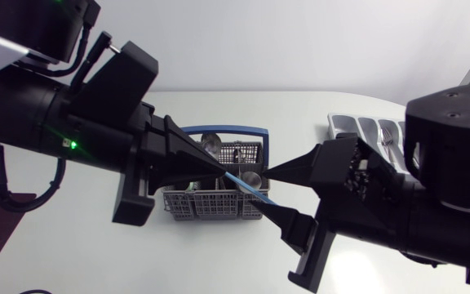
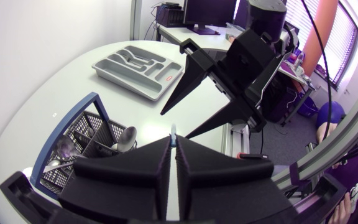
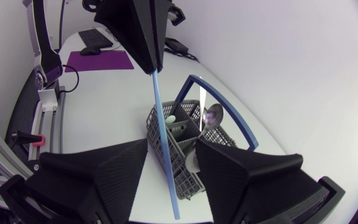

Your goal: Sort the cutlery from the basket into the organizer compartments.

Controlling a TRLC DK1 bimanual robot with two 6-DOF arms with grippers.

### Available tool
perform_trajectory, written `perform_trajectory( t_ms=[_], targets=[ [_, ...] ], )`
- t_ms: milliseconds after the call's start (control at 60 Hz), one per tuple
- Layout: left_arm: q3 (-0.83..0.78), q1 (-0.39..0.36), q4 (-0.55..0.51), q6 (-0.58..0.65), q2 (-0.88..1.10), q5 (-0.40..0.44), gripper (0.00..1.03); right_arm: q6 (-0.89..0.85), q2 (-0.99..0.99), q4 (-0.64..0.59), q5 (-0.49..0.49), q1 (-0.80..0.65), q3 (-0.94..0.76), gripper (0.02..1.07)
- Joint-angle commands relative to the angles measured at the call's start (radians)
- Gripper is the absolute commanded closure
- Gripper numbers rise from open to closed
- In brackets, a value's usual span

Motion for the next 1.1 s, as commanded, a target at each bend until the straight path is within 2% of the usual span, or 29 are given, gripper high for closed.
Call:
perform_trajectory(
  t_ms=[0, 333, 500, 550, 583, 617, 783, 967, 1083],
  targets=[
    [0.000, 0.007, 0.007, -0.026, 0.010, 0.026, 1.00, -0.010, 0.015, 0.014, -0.004, 0.010, -0.029, 0.68],
    [0.001, 0.013, 0.005, -0.033, 0.012, 0.038, 1.00, -0.001, 0.034, 0.046, -0.019, 0.011, -0.041, 1.02],
    [0.001, 0.025, 0.013, -0.046, 0.012, 0.038, 0.98, 0.005, 0.031, 0.038, -0.019, 0.013, -0.046, 1.02],
    [0.004, 0.036, 0.030, -0.064, 0.012, 0.038, 0.84, 0.005, 0.026, 0.035, -0.019, 0.011, -0.044, 1.02],
    [0.004, 0.040, 0.047, -0.079, 0.009, 0.038, 0.66, 0.007, 0.020, 0.031, -0.019, 0.011, -0.043, 1.02],
    [0.004, 0.047, 0.061, -0.087, 0.002, 0.038, 0.55, 0.007, 0.015, 0.021, -0.019, 0.011, -0.041, 1.02],
    [0.013, 0.113, 0.122, -0.122, -0.025, 0.038, 0.26, 0.022, -0.023, -0.014, -0.012, 0.005, -0.047, 1.02],
    [0.026, 0.258, 0.150, -0.122, -0.057, 0.037, 0.14, 0.024, -0.106, -0.064, 0.010, -0.058, -0.061, 1.02],
    [0.009, 0.326, 0.151, -0.090, -0.099, 0.037, 0.13, 0.025, -0.139, -0.083, 0.019, -0.142, -0.067, 1.02]
  ],
)
